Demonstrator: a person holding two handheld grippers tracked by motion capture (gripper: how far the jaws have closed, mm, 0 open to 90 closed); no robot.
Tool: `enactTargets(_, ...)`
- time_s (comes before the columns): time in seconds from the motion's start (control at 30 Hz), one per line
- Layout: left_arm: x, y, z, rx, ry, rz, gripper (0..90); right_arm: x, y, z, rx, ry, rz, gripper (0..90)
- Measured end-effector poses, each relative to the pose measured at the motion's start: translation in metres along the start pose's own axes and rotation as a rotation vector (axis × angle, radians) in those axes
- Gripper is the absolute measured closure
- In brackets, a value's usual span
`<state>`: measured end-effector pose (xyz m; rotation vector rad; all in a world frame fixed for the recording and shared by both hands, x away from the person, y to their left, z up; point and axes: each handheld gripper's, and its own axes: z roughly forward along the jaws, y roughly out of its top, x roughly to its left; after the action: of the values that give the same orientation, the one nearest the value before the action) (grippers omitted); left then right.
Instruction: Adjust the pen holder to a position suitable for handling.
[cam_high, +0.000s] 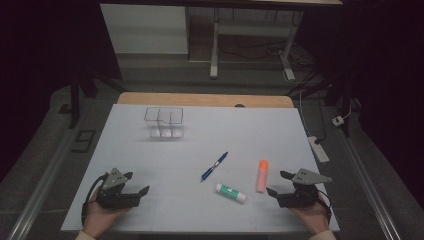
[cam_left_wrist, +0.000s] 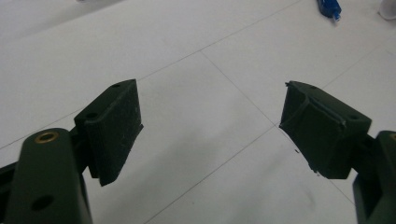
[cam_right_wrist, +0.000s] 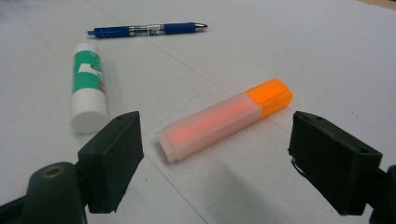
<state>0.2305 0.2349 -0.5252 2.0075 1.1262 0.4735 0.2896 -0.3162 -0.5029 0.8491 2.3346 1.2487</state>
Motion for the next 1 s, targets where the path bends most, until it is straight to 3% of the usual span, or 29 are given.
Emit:
enactTargets(0.73,0.015,0.013,0.011,0.014,0.016,-0.010,22.3,0.002,0.000,0.002,0.014,-0.013,-0.006,17.8)
enactTargets(1.0,0.029,0.019,0.014,0.014,0.029,-0.033,23.4,0.003,0.000,0.005,0.017,-0.011,-0.005,17.9)
